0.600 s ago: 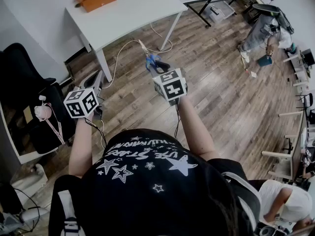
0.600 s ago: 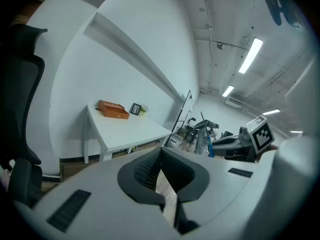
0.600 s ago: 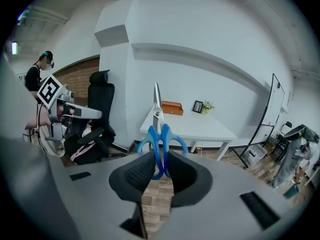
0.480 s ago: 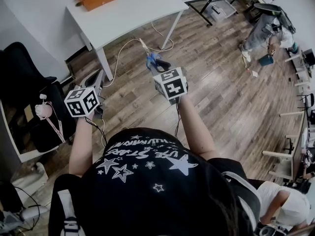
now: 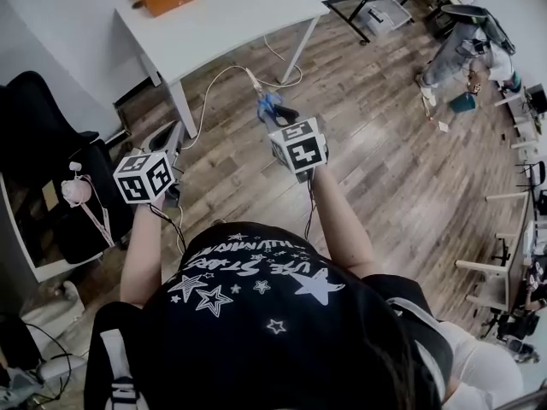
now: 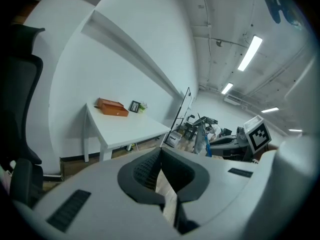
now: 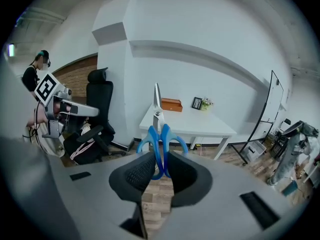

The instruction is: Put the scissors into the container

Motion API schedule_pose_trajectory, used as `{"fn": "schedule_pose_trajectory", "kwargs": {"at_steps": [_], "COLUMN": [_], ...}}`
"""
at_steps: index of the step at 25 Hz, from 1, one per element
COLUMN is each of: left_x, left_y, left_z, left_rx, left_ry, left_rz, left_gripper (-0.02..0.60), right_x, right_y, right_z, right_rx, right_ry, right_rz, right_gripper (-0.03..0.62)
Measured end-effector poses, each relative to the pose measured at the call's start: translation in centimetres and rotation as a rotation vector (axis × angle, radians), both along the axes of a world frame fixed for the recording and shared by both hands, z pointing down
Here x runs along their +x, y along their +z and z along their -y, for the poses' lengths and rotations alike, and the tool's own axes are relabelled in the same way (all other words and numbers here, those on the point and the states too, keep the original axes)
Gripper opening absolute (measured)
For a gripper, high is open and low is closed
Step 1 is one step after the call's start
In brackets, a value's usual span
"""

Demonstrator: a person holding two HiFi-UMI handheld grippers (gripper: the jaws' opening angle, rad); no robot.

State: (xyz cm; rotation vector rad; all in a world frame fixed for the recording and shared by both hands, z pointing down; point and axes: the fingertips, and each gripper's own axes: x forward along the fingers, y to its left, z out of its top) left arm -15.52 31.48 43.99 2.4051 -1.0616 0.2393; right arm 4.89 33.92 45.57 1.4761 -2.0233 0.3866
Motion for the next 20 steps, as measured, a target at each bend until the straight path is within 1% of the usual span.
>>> {"fn": "schedule_pose_trajectory", "kwargs": {"at_steps": [3, 7, 11, 16, 20], "left_x": [-0.5, -1.3, -1.9, -1.2, 0.0], "left_y": [0.6, 2.0, 3.0, 3.4, 3.3], "left_z": [0.0, -0.4, 1.4, 3.5, 5.9], "left_rx": [-0.023, -0.047, -0.054, -0.047, -0.036], "left_ry": [0.015, 0.051, 0.059, 0.072, 0.046], "left_rz": [-0.005, 0.003, 0.011, 0.042, 0.042], "left_gripper": [0.019, 0.020, 0.020, 0.019, 0.020], "right_x": [0.0, -0.3, -0.3, 0.3, 1.5], "right_y": [0.9, 2.0, 2.6, 3.3, 4.0], "right_z": [-0.1, -0.8, -0.1, 1.5, 4.8], "right_rx": [-0.019, -0.030, -0.034, -0.040, -0.034], "right_ry": [0.018, 0.057, 0.085, 0.076, 0.053], "right_rz": [-0.023, -0.008, 0.005, 0.017, 0.038], "right_gripper": [0.097, 0.097, 0.097, 0.097, 0.097]}}
